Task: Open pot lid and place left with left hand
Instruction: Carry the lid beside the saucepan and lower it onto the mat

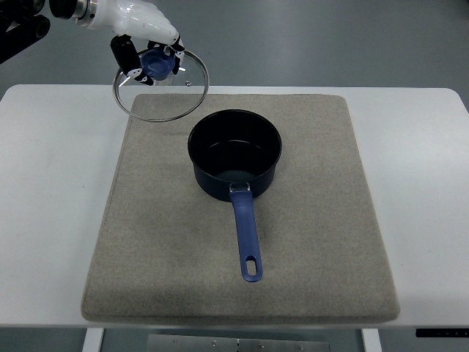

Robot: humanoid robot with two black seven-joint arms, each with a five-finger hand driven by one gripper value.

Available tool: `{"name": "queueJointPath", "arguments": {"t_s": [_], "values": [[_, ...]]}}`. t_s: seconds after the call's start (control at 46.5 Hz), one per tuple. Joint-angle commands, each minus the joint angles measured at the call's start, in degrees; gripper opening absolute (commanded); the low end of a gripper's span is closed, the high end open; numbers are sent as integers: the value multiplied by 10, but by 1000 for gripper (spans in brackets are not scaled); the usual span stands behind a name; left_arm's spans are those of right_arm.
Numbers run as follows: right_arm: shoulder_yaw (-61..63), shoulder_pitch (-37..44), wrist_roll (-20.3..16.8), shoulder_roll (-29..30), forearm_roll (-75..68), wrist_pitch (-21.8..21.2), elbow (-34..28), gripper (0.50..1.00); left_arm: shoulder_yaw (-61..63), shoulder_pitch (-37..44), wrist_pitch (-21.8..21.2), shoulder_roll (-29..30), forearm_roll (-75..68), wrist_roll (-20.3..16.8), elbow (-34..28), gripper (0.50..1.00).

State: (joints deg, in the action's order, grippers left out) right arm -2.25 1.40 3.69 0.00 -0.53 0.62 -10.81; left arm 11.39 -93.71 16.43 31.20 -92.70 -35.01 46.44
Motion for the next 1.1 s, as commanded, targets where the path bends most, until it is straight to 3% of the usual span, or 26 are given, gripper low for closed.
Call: {"name": "queueJointPath", "arguments": {"t_s": [0.0,1.076], "values": [[0,0,0,0,0,0,0,917,6,2,0,10,1,0,9,500],[0,0,0,0,0,0,0,917,56,56,-28,38,-1,0,43,500]]}}
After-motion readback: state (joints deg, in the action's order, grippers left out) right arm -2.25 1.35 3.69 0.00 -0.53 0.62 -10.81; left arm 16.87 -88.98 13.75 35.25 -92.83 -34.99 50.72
